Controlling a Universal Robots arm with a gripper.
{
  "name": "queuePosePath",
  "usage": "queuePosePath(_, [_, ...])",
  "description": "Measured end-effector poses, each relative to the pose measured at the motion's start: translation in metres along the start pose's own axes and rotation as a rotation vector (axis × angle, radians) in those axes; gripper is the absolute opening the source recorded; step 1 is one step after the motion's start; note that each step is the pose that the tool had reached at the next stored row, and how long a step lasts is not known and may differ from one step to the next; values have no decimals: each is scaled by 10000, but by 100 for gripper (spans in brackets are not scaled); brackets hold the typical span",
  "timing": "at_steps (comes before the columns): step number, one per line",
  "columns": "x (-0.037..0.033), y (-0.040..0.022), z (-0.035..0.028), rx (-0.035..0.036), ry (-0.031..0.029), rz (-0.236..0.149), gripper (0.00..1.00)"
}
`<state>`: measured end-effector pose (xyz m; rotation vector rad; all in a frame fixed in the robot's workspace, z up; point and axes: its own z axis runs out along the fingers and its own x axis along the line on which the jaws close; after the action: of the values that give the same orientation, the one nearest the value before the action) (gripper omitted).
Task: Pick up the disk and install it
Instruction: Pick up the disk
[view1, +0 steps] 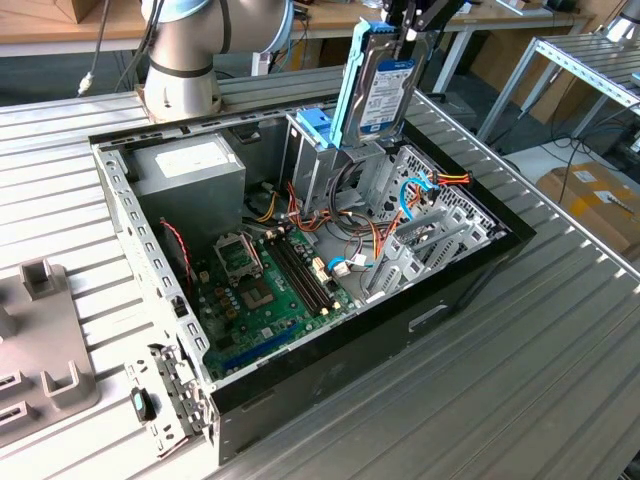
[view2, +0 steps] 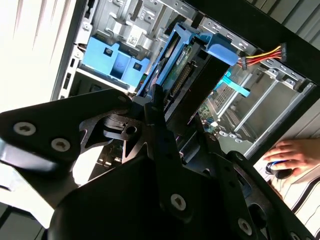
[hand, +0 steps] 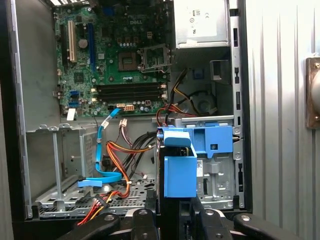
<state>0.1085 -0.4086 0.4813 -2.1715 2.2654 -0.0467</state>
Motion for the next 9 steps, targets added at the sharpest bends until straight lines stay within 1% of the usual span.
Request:
queuePosePath(3, [59,-2,0,0,2,0,35])
queuePosePath(9, [225,-9,4,0,1,0,35])
